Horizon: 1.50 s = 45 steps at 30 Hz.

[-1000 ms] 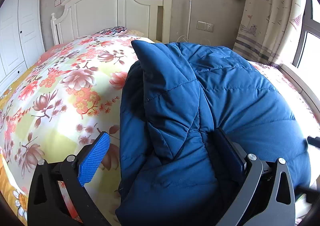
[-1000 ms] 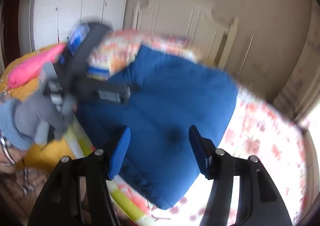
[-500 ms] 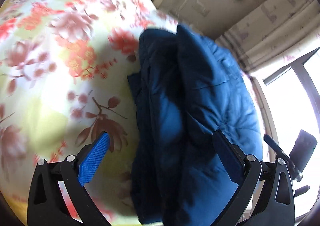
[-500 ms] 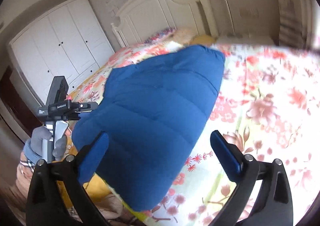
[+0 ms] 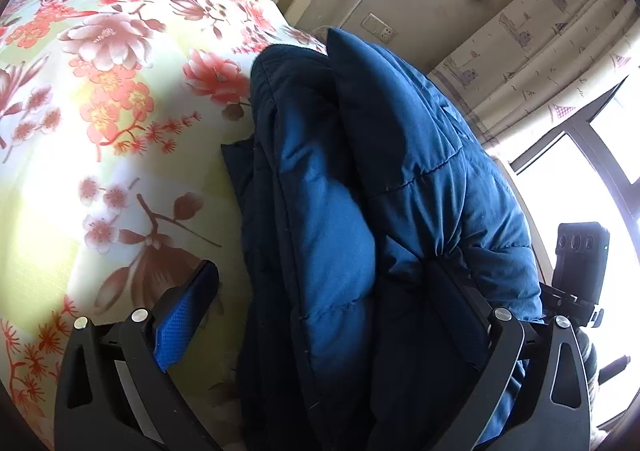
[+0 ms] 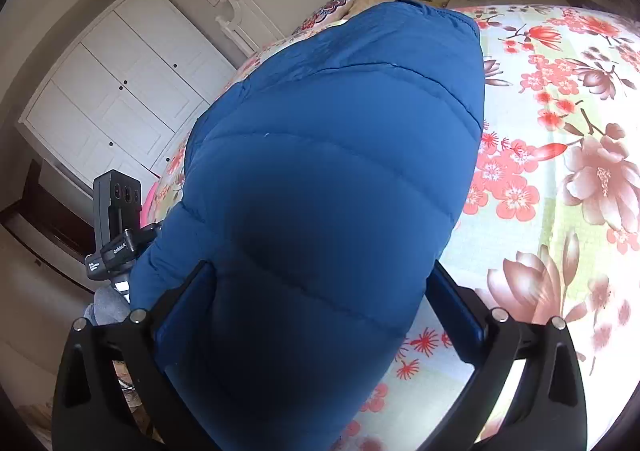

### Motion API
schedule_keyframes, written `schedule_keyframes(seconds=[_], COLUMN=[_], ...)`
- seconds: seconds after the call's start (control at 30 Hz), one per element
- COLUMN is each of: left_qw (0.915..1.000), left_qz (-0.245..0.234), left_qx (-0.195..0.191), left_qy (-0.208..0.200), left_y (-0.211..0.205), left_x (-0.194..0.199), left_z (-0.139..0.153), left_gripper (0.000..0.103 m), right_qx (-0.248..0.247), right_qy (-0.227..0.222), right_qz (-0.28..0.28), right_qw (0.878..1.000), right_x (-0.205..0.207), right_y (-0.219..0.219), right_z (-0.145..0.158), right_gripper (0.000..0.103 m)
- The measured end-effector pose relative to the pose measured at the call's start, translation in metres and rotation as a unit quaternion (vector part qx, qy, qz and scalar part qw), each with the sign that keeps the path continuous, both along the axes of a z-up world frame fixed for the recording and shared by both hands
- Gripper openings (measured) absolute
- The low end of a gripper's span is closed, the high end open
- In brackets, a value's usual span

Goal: Fold large clothes

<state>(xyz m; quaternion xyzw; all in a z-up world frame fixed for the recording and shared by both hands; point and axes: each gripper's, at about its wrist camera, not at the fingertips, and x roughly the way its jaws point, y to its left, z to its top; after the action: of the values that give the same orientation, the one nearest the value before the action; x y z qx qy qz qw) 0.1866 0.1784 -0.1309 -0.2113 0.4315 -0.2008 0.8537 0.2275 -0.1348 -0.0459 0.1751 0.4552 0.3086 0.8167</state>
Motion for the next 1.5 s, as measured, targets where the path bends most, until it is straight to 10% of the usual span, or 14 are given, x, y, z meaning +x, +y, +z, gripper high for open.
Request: schedule_keyframes(seconds=[0.07,0.17,0.43,0.8,0.9,1.07,1.23,1.3,1.5], left_qw=[0.9978,0.9979,0.9957,0.9889,0.9953,0.9952,0.9975,0.9921,0.9694], left_qz=[-0.020,-0.015,-0.026,-0.079,-0.071,-0.047,-0.010,0.034,0.130], left_qx=[-0.063,-0.062,-0.052,-0.075,-0.060,-0.085,-0.021,0.010,0.095], left_qy=[0.010,-0.014,-0.072,-0.101,-0.028,0.016,-0.066,-0.120,-0.185], left_y=[0.001,-0.002,-0.044,-0.178,-0.207,-0.196,-0.181,-0.174,-0.154], left_x=[0.004,-0.004,-0.001,0.130,0.167,0.168,0.140,0.120,0.073], left_z=[-0.004,0.000,0.045,0.077,0.043,-0.003,0.036,0.059,0.094], left_gripper=[0.066,0.052,0.035,0.035,0.036,0.072,0.076,0.091,0.094], right_qx=[-0.008,-0.018,-0.050,-0.110,-0.124,-0.095,-0.178,-0.197,-0.314], right_qy=[-0.029,-0.061,-0.139,-0.166,-0.097,-0.068,-0.179,-0.215,-0.248], right_qz=[-0.004,-0.006,-0.042,-0.140,-0.151,-0.185,-0.211,-0.181,-0.088], right_qw=[1.000,0.998,0.988,0.970,0.976,0.976,0.945,0.939,0.912], right_x=[-0.007,-0.017,-0.033,0.048,0.091,0.085,0.038,0.030,0.037], right_y=[0.000,-0.001,-0.034,-0.160,-0.179,-0.198,-0.155,-0.124,-0.024], right_z=[0.004,0.007,0.032,0.086,0.048,0.020,0.073,0.084,0.064], right_gripper=[0.086,0.072,0.054,0.054,0.059,0.086,0.087,0.087,0.086])
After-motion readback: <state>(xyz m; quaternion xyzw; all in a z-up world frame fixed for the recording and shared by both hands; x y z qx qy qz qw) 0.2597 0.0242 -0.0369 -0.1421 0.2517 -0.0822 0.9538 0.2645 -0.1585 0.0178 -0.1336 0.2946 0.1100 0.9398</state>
